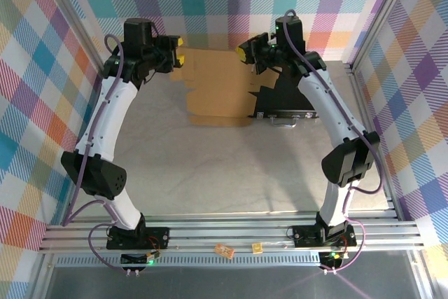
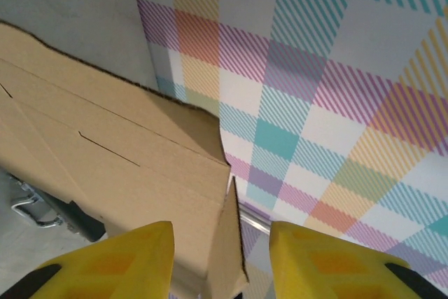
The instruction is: Fold the paper box
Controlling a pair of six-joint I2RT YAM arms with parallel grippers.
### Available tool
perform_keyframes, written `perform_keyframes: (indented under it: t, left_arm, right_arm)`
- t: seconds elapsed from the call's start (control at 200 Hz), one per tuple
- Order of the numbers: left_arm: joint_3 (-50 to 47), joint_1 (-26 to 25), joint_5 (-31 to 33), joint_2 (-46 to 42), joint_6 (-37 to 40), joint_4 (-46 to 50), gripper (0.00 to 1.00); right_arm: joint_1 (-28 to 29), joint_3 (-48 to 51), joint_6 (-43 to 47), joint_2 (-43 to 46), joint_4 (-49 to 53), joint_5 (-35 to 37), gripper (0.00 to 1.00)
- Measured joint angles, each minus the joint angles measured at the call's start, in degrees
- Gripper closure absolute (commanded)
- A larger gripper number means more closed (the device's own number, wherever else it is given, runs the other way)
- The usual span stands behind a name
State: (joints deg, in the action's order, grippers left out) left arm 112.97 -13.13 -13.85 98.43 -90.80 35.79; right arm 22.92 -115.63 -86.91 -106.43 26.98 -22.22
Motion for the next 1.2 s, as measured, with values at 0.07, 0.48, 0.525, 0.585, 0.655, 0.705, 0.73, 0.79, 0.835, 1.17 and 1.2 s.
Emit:
perform_keyframes:
  t: [0.07, 0.48, 0.525, 0.585, 0.655, 0.705, 0.73, 0.79, 0.835, 1.17, 1.2]
  left_arm:
    - [-0.98, -0.28, 0.04, -0.04, -1.79, -2.12, 0.67]
    - [-3.43, -2.03, 1.62, 0.07, -6.49, -7.45, 0.96]
    - [-3.87, -2.14, 1.95, -0.02, -6.84, -8.02, 0.98]
    - [-4.44, -2.29, 2.23, -0.04, -7.32, -8.79, 0.99]
    - [-4.96, -2.67, 2.84, -0.04, -7.63, -9.25, 0.99]
    - [-5.18, -2.97, 3.50, -0.04, -7.87, -9.53, 0.99]
    - [-5.22, -3.15, 3.85, -0.04, -8.04, -9.64, 0.99]
    - [-5.38, -3.65, 4.83, -0.04, -8.61, -10.34, 0.99]
    - [-5.75, -4.07, 5.64, -0.11, -8.90, -11.02, 0.99]
    - [-9.62, -6.49, 10.54, -1.33, -11.41, -15.52, 0.93]
    - [-9.86, -6.60, 10.67, -1.44, -11.54, -15.72, 0.92]
  right_arm:
    - [0.00, 0.70, -0.92, 0.00, -0.70, -0.04, 1.00]
    - [-0.04, 3.48, -4.83, 1.22, -3.74, -0.15, 1.00]
    - [-0.07, 3.85, -5.29, 1.31, -4.31, 0.04, 1.00]
    - [-0.11, 4.87, -5.92, 1.68, -5.11, 0.17, 1.00]
    - [-0.11, 5.70, -6.75, 1.92, -5.64, 0.46, 1.00]
    - [-0.15, 6.14, -7.21, 2.03, -6.19, 0.52, 1.00]
    - [-0.22, 6.27, -7.41, 2.03, -6.40, 0.55, 1.00]
    - [-0.37, 6.47, -7.87, 2.03, -6.99, 0.66, 1.00]
    - [-0.48, 6.54, -8.31, 2.03, -7.34, 0.70, 1.00]
    - [-0.85, 7.98, -10.56, 2.80, -8.46, 1.62, 1.00]
    - [-0.85, 7.98, -10.67, 2.80, -8.48, 1.70, 1.00]
